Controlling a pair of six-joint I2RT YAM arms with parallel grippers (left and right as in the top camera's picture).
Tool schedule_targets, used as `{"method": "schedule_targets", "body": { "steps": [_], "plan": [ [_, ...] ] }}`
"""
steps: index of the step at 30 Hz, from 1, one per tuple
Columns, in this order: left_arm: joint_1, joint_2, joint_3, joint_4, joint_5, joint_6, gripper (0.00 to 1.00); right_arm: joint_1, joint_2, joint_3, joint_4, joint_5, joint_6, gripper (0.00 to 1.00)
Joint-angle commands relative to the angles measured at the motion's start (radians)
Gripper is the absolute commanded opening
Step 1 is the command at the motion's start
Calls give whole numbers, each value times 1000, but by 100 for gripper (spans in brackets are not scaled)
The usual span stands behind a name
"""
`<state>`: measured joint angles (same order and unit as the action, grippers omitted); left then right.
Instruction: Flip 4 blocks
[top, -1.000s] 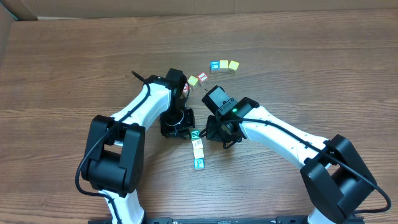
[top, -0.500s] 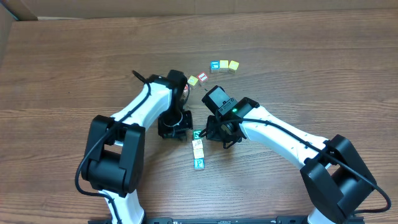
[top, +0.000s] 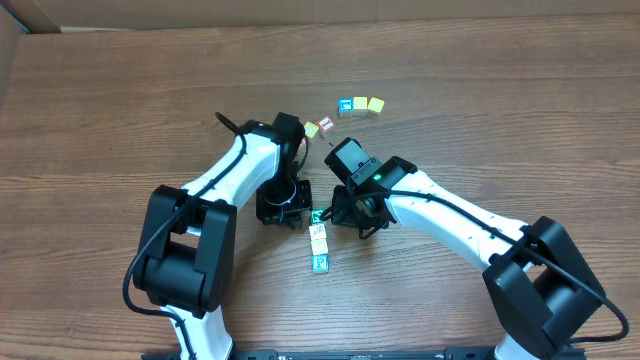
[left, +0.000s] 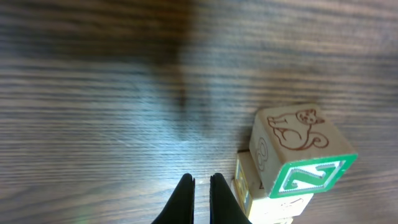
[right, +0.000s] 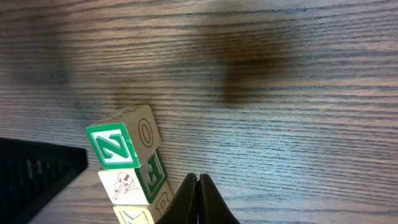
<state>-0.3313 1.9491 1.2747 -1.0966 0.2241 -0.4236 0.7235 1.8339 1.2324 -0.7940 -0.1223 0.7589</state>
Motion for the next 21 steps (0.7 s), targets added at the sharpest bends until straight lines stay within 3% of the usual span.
{"method": "schedule_targets", "body": {
  "steps": [1,21],
  "plan": [
    [-16,13,-14,-2,32,-3,4,4,2,-5,3,17,-8,4],
    [-16,13,-14,9,92,-7,4,4,2,-5,3,17,-8,4]
  ]
}}
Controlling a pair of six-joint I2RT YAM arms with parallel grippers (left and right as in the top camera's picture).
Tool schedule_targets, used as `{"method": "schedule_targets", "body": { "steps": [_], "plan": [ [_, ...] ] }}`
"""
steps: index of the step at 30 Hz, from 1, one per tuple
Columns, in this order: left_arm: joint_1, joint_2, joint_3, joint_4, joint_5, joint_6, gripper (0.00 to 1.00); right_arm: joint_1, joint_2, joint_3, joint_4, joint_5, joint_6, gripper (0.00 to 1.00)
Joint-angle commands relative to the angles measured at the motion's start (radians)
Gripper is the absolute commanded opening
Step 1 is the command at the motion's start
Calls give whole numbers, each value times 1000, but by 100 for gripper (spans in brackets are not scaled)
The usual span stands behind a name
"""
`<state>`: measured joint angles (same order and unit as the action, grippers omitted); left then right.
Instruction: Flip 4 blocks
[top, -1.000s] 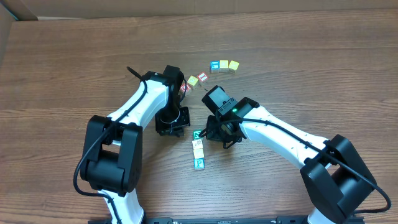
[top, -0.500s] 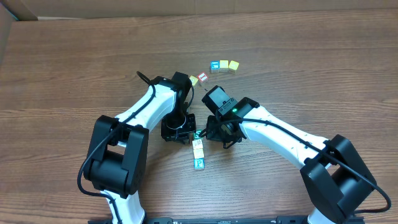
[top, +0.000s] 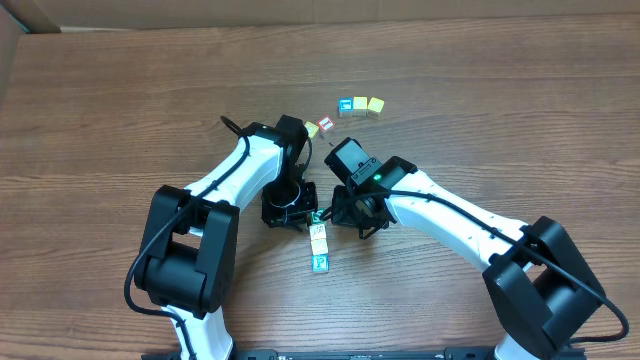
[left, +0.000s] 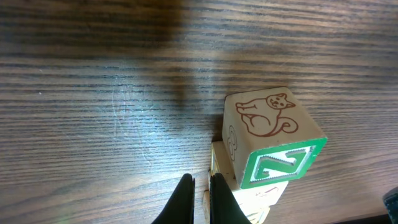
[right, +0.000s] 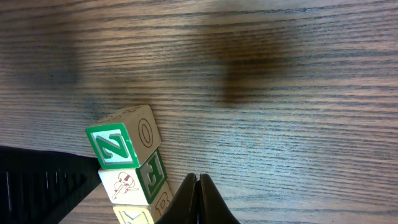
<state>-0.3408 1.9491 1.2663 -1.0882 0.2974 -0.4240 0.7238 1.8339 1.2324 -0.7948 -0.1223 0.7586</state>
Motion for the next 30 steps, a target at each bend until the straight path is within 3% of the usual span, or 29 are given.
{"method": "schedule_targets", "body": {
  "steps": [1,19,30],
  "plan": [
    [-7,13,-5,1,19,-7,4,3,2,-5,3,17,-8,4],
    [-7,13,-5,9,42,-6,4,3,2,-5,0,17,-8,4],
    [-4,13,-5,7,-46,-6,4,3,2,-5,-5,14,-8,4]
  ]
}}
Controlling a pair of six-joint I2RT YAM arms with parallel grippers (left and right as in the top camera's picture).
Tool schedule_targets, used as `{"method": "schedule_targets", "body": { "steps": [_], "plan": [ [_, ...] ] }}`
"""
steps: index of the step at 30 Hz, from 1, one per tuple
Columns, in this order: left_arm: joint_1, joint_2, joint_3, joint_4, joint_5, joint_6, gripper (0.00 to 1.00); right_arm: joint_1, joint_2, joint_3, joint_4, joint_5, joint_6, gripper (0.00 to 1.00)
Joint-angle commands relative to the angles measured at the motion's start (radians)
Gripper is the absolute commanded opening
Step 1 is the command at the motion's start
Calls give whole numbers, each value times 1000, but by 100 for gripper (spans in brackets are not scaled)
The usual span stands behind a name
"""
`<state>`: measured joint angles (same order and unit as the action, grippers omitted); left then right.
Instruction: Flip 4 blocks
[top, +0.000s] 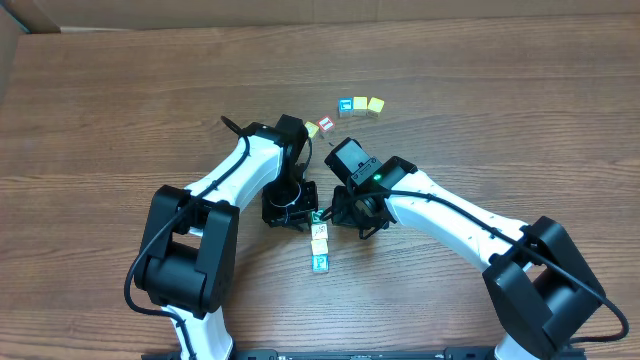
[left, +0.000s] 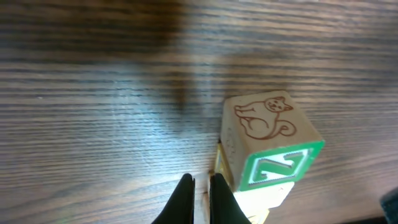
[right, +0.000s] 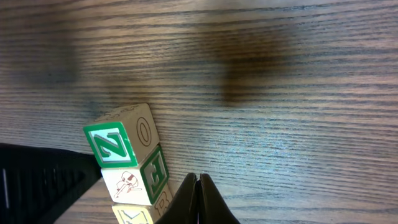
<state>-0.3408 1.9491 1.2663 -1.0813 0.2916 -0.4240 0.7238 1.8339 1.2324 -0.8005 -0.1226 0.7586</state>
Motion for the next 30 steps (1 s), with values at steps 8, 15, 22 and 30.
{"method": "schedule_targets", "body": {
  "steps": [8,15,22,30],
  "plan": [
    [89,-1,1,-9,-32,-2,4,3,2,-5,-8,10,-35,4],
    [221,-6,-4,-108,-37,89,4,-14,2,-5,-54,132,-34,8],
    [208,-6,-95,-93,-7,130,4,-93,3,-5,-72,254,-35,15],
    [154,-6,-239,68,102,128,4,-256,9,-8,-76,253,-61,15]
  ]
}}
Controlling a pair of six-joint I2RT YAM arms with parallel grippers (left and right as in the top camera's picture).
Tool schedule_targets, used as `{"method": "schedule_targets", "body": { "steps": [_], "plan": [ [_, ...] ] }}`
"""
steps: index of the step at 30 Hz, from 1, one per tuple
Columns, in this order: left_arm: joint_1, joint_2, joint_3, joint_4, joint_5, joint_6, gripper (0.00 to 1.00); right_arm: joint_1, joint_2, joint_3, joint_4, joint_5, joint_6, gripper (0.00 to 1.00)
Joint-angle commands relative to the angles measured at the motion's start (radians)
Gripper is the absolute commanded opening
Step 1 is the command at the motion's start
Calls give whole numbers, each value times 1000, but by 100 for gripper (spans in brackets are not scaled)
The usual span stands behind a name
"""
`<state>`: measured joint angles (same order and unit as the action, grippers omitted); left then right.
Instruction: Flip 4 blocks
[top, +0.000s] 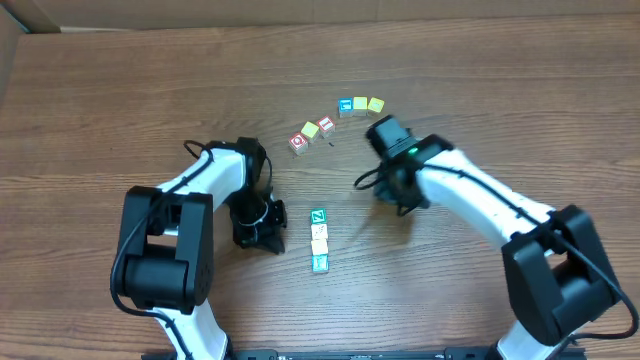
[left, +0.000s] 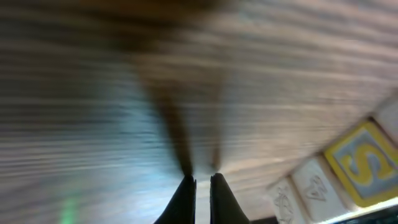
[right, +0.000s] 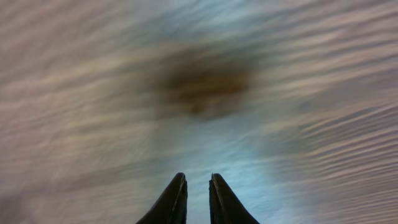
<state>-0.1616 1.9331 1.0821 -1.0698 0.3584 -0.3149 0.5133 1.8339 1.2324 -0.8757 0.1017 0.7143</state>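
Note:
A short column of blocks lies mid-table in the overhead view. The green Z block (top: 318, 216) is at its far end, two pale blocks (top: 319, 239) follow, and a blue-edged block (top: 320, 263) is nearest. My left gripper (top: 258, 232) is left of the column, apart from it, its fingers almost together on nothing. In the blurred left wrist view my left gripper (left: 200, 178) points at bare wood, with a yellow S block (left: 359, 163) and pale blocks (left: 314, 186) at the lower right. My right gripper (top: 385, 190) is up and right of the column. The right wrist view shows it (right: 198, 177) slightly open over bare wood.
An arc of loose blocks lies farther back: a red one (top: 297, 143), a yellow one (top: 311, 130), a red-and-white one (top: 326, 124), then a blue (top: 345, 105) and two yellow blocks (top: 368, 104). The wooden table (top: 500, 80) stretches around them.
Both grippers have left the column: the left now sits well to its left, the right up and to its right. The green Z block lies flat, free. The right fingers stand slightly apart.
First the Z block sat tilted at the column's far end, with my left fingers short of it and my right shut fingers beside it. The left fingers then stood against the column under that block. Both arms are now withdrawn, and the block rests level.

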Motion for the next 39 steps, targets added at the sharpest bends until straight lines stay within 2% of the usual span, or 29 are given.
{"method": "schedule_targets", "body": {
  "steps": [1,5,8,11,15,18,19,21,24,25,28,34,39],
  "plan": [
    [-32,10,-61,68,35,17,4,-58,9,-13,-1,30,-17,15],
    [-74,0,-65,107,31,15,4,-106,9,-46,23,49,-34,16],
    [-87,-41,-59,119,-23,-25,4,-134,9,-70,46,65,-71,22],
    [-82,-122,-40,100,-99,-74,4,-166,9,-91,56,92,-72,23],
    [-85,-269,-36,76,-117,-104,4,-215,9,-121,94,96,-72,23],
    [-116,-340,-37,48,-203,-155,4,-237,9,-137,129,72,-72,26],
    [-129,-348,-37,45,-225,-168,4,-239,9,-140,136,64,-72,32],
    [-164,-349,-40,49,-240,-188,4,-240,9,-144,143,54,-71,54],
    [-222,-341,-57,74,-253,-236,4,-240,9,-145,137,54,-72,79],
    [-254,-334,-64,81,-292,-267,4,-240,9,-145,131,55,-72,100],
    [-288,-324,-66,81,-343,-308,4,-240,9,-145,131,55,-72,100],
    [-316,-323,-68,94,-344,-337,4,-240,9,-145,150,50,-60,100],
    [-328,-323,-119,167,-330,-352,4,-240,9,-145,150,51,-60,100]
  ]
}}
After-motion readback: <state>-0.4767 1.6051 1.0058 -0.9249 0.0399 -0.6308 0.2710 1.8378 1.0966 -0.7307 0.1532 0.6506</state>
